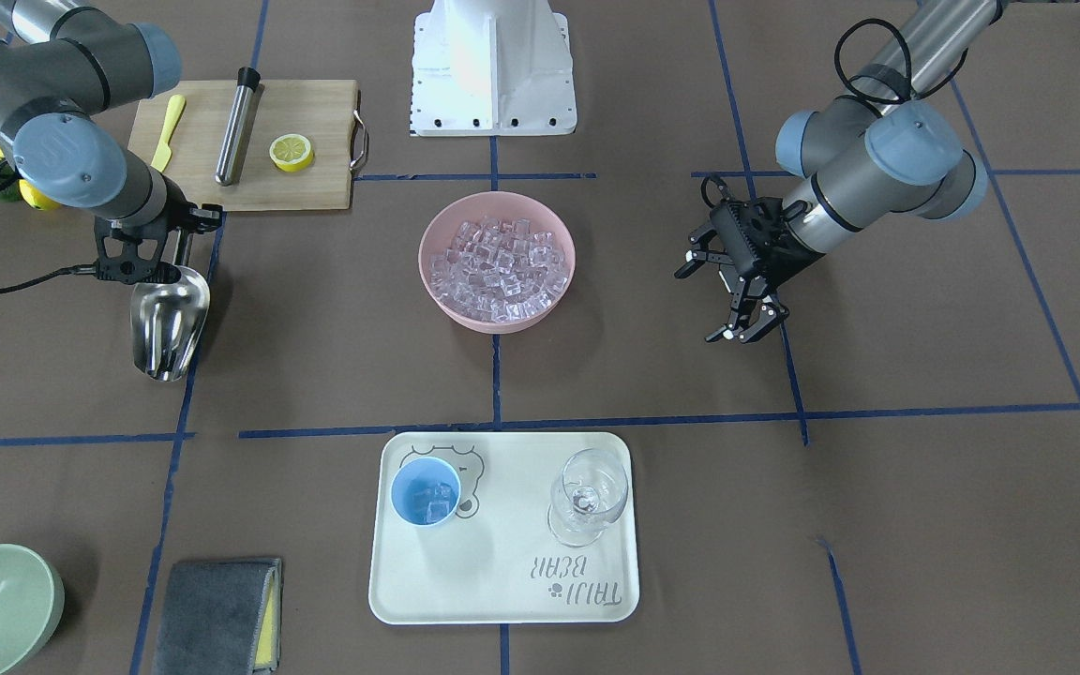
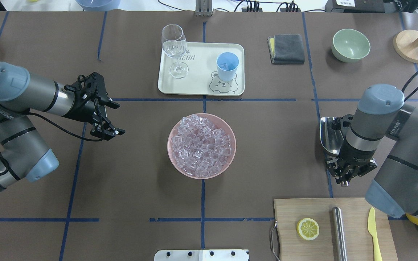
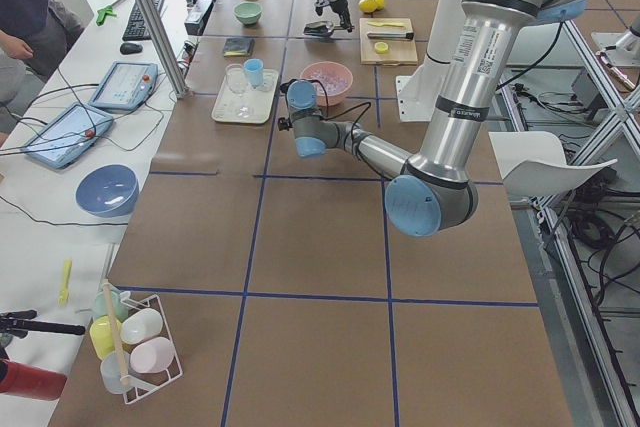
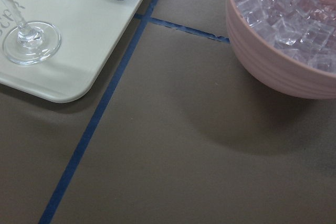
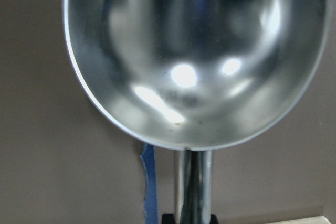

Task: Put ice in cup with scoop
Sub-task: 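Lower the scoop onto the table and open the right gripper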

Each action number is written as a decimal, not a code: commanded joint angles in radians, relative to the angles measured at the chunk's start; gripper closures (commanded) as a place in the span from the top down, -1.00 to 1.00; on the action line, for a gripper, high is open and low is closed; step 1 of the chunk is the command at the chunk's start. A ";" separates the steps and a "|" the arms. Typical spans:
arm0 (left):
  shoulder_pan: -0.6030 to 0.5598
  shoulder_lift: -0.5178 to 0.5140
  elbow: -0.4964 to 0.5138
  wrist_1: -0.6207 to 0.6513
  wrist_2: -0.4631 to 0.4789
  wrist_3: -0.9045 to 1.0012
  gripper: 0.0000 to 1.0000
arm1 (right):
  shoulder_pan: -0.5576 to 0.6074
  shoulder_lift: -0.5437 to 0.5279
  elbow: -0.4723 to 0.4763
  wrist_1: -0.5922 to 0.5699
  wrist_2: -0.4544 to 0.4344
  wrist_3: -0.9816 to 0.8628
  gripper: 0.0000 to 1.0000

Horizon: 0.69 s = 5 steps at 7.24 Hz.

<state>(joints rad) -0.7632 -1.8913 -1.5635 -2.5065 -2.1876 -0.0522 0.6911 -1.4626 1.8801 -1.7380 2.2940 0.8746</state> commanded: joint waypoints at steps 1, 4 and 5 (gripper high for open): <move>-0.001 0.000 0.000 0.000 0.000 0.000 1.00 | -0.001 -0.004 0.001 0.000 -0.002 0.001 -1.00; 0.001 0.000 0.000 0.000 0.000 0.000 1.00 | -0.001 -0.004 -0.001 0.002 -0.002 -0.009 -1.00; 0.001 0.000 0.000 0.000 0.000 0.000 1.00 | 0.001 -0.005 -0.001 0.002 -0.002 -0.009 -1.00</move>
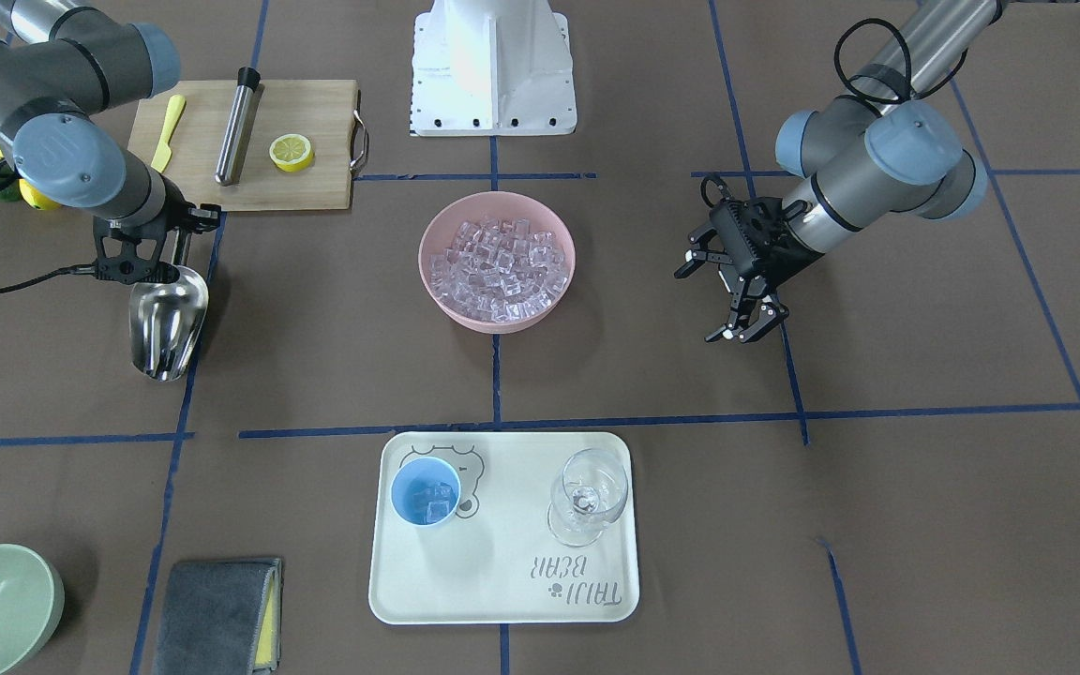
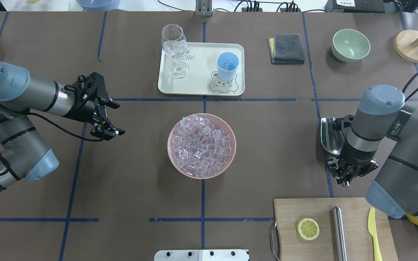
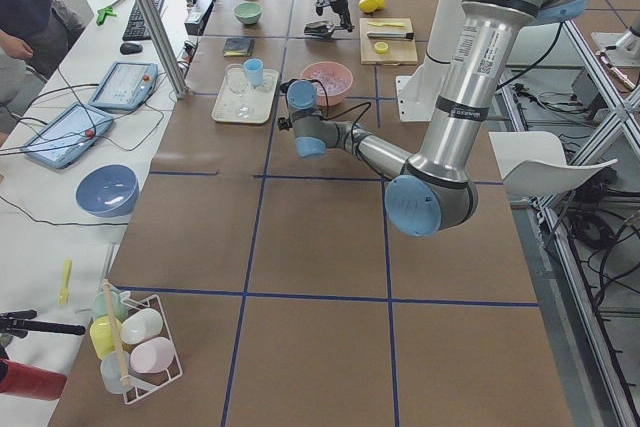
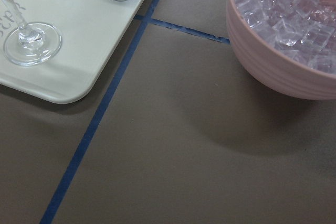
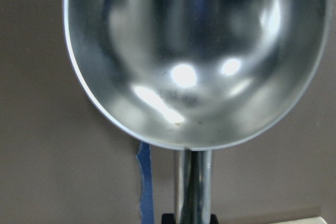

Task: Put ice in cup with scoop
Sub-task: 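Lower the scoop onto the table and open the right gripper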

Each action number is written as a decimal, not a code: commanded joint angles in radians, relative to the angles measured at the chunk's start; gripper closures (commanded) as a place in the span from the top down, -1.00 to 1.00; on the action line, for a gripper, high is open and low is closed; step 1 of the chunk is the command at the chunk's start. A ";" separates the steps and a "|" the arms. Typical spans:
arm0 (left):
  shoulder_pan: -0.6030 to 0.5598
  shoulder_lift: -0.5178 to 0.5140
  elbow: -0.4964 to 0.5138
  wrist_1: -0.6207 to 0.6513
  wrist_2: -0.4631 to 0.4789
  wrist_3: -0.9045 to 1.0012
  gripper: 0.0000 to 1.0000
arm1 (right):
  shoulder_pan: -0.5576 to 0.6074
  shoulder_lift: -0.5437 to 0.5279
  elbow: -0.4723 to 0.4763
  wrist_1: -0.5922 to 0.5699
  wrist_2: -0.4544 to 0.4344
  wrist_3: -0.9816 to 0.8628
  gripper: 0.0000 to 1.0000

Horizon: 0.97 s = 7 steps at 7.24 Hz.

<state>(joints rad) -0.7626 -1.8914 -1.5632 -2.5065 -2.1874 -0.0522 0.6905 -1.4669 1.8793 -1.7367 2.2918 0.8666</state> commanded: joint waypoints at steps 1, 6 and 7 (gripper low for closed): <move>0.000 0.000 0.002 0.000 0.000 0.000 1.00 | 0.001 -0.001 -0.002 0.000 0.000 -0.005 -1.00; 0.000 0.000 0.000 0.000 0.000 0.000 1.00 | 0.001 0.016 0.009 0.000 0.006 -0.035 1.00; -0.001 0.000 0.000 0.000 0.000 -0.002 1.00 | 0.027 0.016 0.041 -0.001 -0.001 -0.032 1.00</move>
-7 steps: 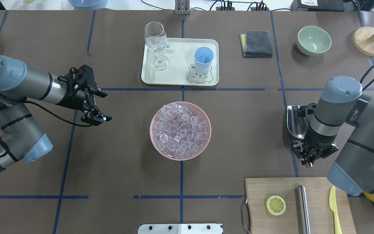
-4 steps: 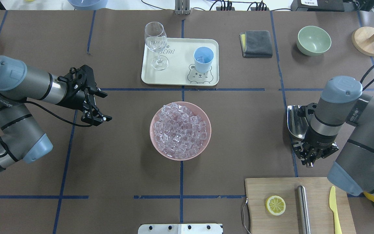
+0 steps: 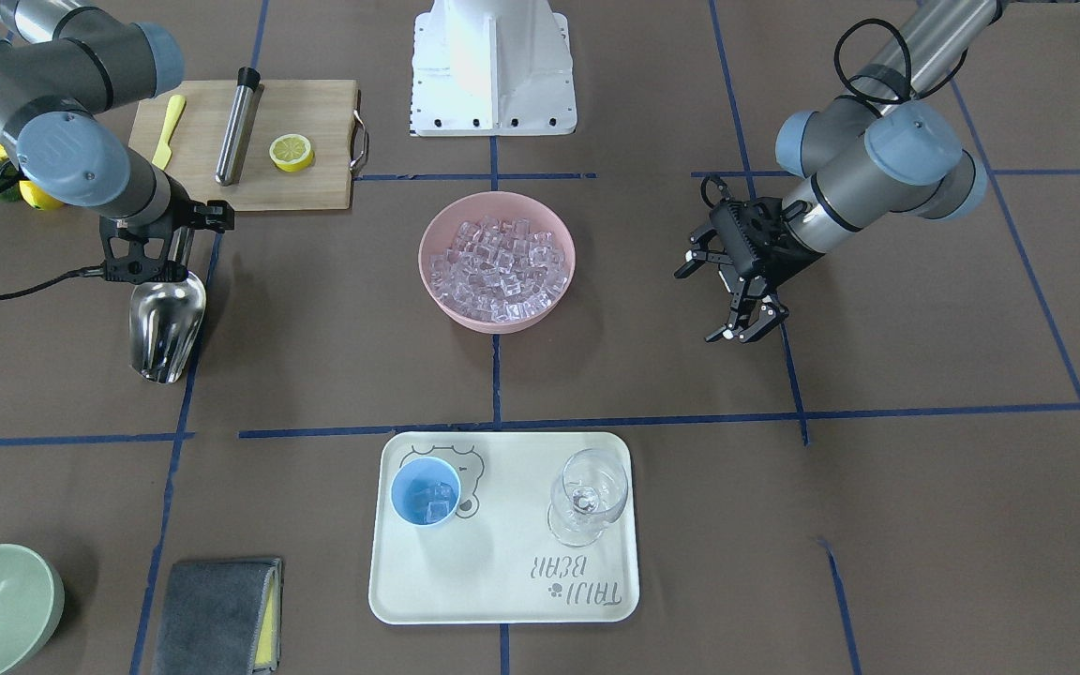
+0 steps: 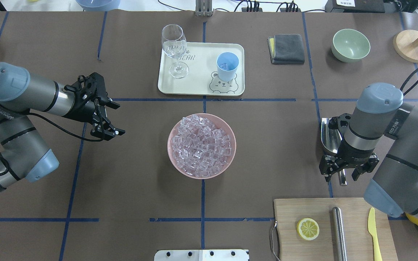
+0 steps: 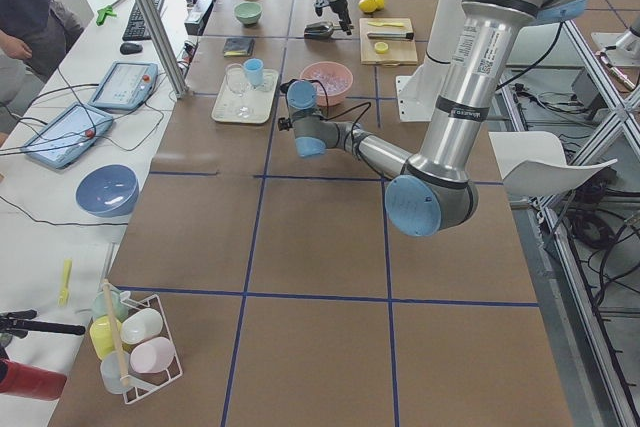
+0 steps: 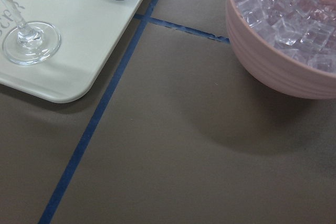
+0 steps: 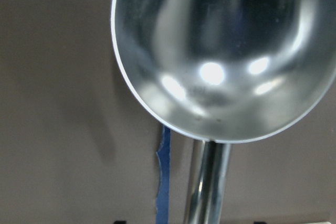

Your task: Put ice in cup with scoop

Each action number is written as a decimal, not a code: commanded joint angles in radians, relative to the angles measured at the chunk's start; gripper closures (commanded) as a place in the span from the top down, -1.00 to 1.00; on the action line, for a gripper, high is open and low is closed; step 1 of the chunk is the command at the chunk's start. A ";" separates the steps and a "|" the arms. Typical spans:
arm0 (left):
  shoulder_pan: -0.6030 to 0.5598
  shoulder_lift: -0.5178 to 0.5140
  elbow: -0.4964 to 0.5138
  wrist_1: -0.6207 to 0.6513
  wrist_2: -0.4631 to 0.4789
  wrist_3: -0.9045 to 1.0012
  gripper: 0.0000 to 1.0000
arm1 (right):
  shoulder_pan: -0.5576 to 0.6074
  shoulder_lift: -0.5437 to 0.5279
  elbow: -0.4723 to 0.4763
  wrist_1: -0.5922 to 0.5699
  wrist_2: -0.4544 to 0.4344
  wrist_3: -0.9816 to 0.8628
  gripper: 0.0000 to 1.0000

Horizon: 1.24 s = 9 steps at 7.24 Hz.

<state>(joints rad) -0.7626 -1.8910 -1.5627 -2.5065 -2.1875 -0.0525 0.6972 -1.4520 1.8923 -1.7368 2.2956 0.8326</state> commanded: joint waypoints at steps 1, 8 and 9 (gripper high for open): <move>-0.003 0.000 -0.002 0.000 0.000 -0.001 1.00 | 0.077 -0.001 0.066 -0.006 -0.022 0.005 1.00; -0.131 -0.005 -0.010 0.103 0.002 0.008 1.00 | 0.545 -0.020 0.061 -0.010 -0.090 -0.581 1.00; -0.165 -0.003 -0.007 0.104 0.000 0.008 1.00 | 0.632 -0.049 0.022 -0.006 -0.041 -0.709 1.00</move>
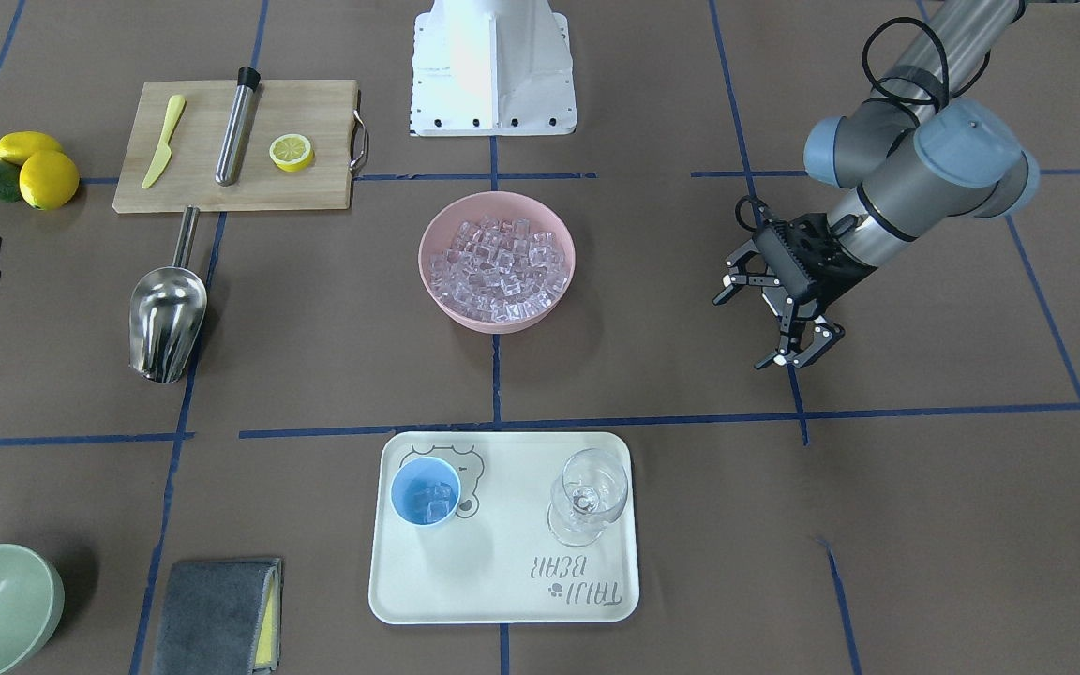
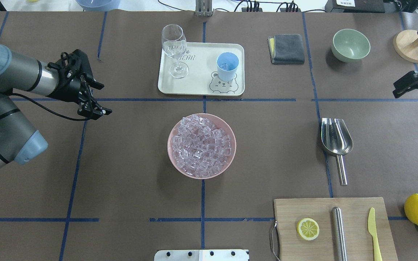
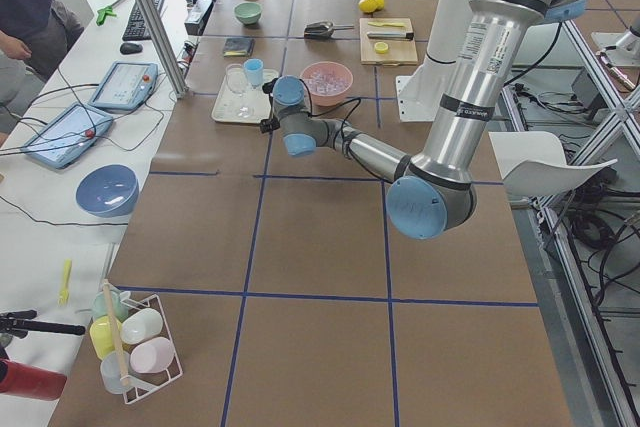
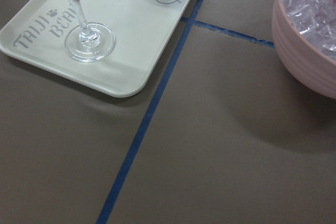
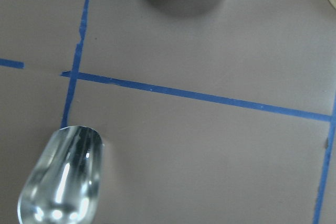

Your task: Put ice in cup with scoop

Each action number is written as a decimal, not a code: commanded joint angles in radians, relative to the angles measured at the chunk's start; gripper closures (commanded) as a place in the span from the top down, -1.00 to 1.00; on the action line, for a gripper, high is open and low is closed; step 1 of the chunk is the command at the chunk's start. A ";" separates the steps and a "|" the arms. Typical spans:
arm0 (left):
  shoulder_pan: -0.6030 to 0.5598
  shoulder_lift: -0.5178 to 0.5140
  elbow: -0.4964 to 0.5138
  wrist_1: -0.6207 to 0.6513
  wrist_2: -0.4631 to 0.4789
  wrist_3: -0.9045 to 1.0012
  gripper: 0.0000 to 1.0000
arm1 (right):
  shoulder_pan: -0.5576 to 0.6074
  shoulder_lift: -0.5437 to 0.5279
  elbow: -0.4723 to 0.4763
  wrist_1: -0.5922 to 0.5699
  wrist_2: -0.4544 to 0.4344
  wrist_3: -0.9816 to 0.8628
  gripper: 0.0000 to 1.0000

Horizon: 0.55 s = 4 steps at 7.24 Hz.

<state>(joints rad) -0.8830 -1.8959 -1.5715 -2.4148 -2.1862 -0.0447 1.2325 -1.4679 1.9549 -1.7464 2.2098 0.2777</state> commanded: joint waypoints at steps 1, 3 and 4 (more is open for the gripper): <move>-0.085 0.009 0.007 0.035 0.000 0.000 1.00 | 0.189 -0.066 -0.086 0.005 0.098 -0.308 1.00; -0.164 0.047 0.007 0.109 -0.001 0.002 1.00 | 0.290 -0.158 -0.105 0.004 0.100 -0.411 1.00; -0.201 0.101 0.010 0.137 0.002 0.021 1.00 | 0.295 -0.187 -0.114 0.001 0.097 -0.401 1.00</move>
<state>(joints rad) -1.0360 -1.8456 -1.5638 -2.3179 -2.1863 -0.0387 1.4960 -1.6092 1.8534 -1.7428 2.3059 -0.1060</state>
